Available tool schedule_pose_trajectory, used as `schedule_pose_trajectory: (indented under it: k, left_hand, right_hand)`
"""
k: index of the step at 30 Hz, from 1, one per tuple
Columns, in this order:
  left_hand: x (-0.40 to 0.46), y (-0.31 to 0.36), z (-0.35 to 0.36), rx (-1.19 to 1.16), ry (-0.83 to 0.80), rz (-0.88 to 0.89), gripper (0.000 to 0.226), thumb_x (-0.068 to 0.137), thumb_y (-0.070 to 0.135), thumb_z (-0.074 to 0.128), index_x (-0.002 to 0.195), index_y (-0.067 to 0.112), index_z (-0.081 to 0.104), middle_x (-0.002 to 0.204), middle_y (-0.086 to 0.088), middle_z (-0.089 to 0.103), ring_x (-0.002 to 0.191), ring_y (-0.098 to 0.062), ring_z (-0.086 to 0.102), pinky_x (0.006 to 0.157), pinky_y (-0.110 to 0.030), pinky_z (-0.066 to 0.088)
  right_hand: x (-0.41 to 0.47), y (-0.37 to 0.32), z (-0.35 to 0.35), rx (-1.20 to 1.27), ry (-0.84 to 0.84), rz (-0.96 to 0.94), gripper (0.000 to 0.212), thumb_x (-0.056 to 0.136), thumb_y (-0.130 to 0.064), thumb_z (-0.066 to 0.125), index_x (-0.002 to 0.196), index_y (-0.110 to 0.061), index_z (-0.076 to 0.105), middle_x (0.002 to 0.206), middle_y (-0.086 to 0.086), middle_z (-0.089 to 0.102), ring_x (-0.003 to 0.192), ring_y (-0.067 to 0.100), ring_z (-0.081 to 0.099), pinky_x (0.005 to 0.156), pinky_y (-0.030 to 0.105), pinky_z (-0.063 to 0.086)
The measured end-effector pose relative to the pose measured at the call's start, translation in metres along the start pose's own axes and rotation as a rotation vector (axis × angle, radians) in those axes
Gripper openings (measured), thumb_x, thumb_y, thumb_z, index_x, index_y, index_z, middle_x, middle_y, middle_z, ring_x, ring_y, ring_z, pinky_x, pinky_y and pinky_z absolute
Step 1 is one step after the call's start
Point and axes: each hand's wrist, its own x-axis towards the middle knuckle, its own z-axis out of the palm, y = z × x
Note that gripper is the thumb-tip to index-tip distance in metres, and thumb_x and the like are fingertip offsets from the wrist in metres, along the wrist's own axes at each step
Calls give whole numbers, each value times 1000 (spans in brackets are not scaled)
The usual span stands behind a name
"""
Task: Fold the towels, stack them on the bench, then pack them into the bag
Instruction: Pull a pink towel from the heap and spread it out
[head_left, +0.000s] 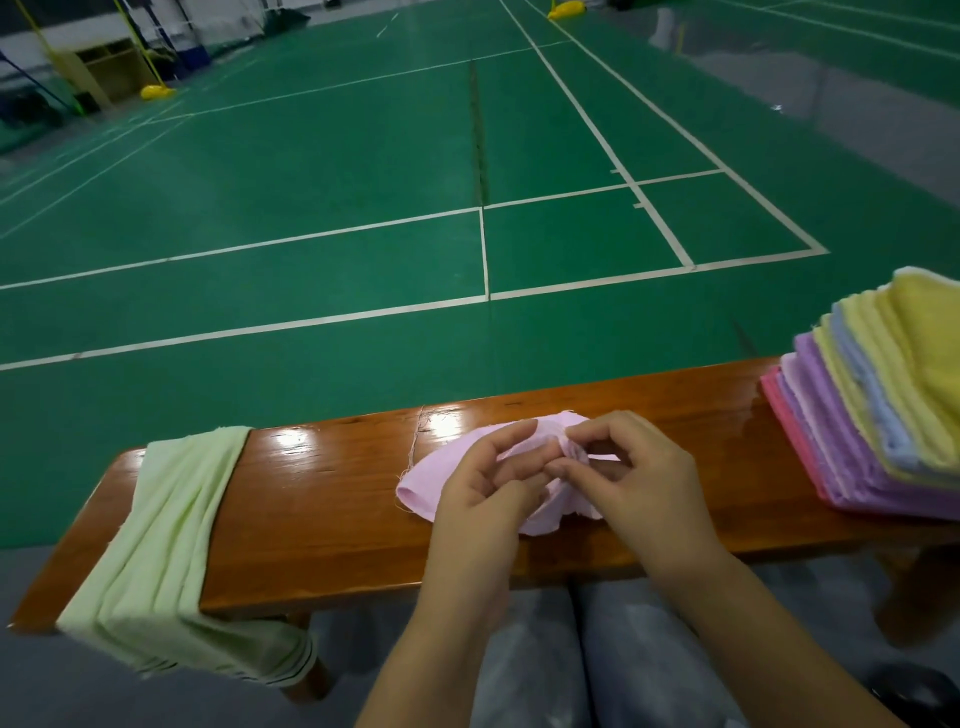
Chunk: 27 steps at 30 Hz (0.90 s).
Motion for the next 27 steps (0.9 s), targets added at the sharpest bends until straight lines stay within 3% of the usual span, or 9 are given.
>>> schedule_pose_trajectory:
  k: [4,7,10,12,16,18,20,22,27]
  left_hand:
    - [3,2,-20,72,-155,23,43,88,-12,51,118,18,60,109,-4,72,108,-20,66,93,-37,52]
    - [22,-8,-45,540,-20,276,54,86,9,68,125,42,49,129,16,57,120,-4,53,93,-22,48]
    - [43,-19,-59,863,-90,265,83,77,34,77,133,58,22,144,30,24,135,2,25,108,-27,29]
    - [53,-25,-57,878,-136,226,86,78,33,77,142,52,22,147,26,25,136,-1,25,111,-31,28]
    - [67,-33,-49,842,-138,230,63,85,22,70,137,42,41,129,22,50,118,-3,49,98,-22,44]
    - [70,-31,-49,839,-117,256,37,88,16,65,119,34,58,112,16,63,101,-5,58,83,-15,47]
    - [68,-24,-53,875,-100,307,20,89,12,61,96,30,65,91,13,65,84,-2,57,71,-14,46]
    - [68,-9,-60,915,-87,360,28,89,9,60,84,36,60,84,15,61,77,1,54,65,-12,43]
    - [74,62,-63,955,-43,560,36,82,1,61,82,36,55,85,11,59,74,-2,52,64,-12,40]
  right_hand:
    - [5,1,-16,215,-102,84,17,77,-10,75,84,-22,66,85,-12,68,84,6,65,72,20,54]
    - [9,-5,-27,360,-163,106,16,77,-6,73,87,-15,66,88,-7,70,81,6,67,69,16,52]
    - [13,-11,-32,390,-189,76,17,78,-4,73,88,-16,66,90,-4,70,82,9,68,69,17,53]
    - [13,-15,-35,403,-209,64,18,77,-2,72,89,-14,66,90,-3,71,82,9,68,70,18,53]
    - [13,-21,-40,418,-226,40,18,76,1,72,88,-11,65,89,-2,71,81,7,68,70,15,52]
    - [13,-21,-45,412,-210,31,18,76,1,71,88,-11,65,90,-2,71,81,8,68,71,16,53]
    - [16,-19,-52,379,-174,32,16,78,-3,71,89,-13,65,90,-2,71,84,7,68,73,16,53]
    - [23,-18,-61,272,-136,21,15,80,-7,70,89,-18,65,87,-6,70,86,3,66,74,13,52]
    - [63,-38,-74,28,-56,-191,23,82,-5,70,83,-26,61,88,-4,67,82,3,63,73,8,49]
